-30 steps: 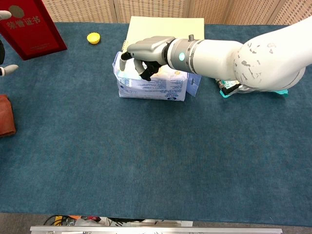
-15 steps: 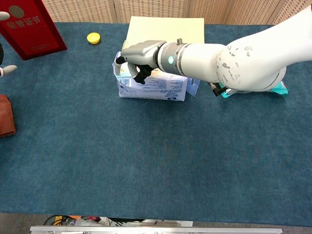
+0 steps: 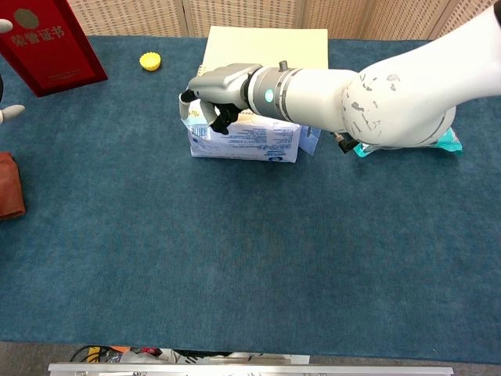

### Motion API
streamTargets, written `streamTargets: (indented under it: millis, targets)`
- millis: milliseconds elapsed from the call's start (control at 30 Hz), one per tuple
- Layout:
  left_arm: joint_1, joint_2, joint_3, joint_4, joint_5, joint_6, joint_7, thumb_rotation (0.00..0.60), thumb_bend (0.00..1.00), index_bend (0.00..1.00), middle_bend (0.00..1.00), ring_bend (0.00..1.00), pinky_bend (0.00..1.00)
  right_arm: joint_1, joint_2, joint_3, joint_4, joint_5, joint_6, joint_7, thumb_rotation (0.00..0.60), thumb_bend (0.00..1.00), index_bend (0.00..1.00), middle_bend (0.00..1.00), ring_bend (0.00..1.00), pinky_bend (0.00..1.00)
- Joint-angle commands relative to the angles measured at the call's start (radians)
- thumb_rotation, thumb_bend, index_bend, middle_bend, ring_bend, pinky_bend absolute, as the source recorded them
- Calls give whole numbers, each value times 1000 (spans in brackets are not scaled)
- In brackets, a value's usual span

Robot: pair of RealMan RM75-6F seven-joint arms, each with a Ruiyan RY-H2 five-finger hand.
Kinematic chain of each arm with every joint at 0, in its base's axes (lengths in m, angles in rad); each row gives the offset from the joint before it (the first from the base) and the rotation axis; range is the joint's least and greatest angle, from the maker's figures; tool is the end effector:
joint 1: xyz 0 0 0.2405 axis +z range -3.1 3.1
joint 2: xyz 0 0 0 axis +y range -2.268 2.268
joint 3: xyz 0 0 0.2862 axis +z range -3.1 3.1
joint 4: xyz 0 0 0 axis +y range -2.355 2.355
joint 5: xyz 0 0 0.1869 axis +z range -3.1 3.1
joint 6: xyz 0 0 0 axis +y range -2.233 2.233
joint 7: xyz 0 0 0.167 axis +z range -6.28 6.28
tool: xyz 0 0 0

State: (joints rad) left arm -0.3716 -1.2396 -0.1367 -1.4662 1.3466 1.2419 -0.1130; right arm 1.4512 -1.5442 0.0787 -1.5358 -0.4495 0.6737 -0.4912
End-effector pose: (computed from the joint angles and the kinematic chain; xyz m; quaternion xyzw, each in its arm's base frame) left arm -0.3025 0.3162 0.1520 -0.6053 -0.4182 -0.4290 0.5242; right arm 0.0217 -0.4047 -0.0584 0.8607 -0.3466 0.2571 0.2702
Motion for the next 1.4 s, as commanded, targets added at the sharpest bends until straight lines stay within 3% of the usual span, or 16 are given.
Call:
streamTargets:
  millis: [33, 433, 900, 1400]
  targets:
    - [0, 0, -1, -2, 0, 0, 1, 600, 234, 0, 659, 659, 779, 1, -1, 1, 2, -3, 0, 3, 600, 1000, 239, 1000, 1000, 1000]
    - [3, 1, -3, -5, -2, -2, 4, 600, 234, 0, 658, 658, 779, 18, -10, -22, 15, 20, -12, -6, 600, 1000, 239, 1000, 1000, 1000]
    - [-1, 1, -8, -18, -4, -5, 19, 600, 234, 0, 658, 658, 779, -6, 44, -28, -46, -17, 10, 13, 600, 1000, 239, 1000, 1000, 1000]
    - [1, 0, -9, -20, -8, -7, 21, 600, 234, 0, 658, 658, 779, 15, 41, -58, -48, 30, 4, -7, 600, 1000, 239, 1000, 1000, 1000]
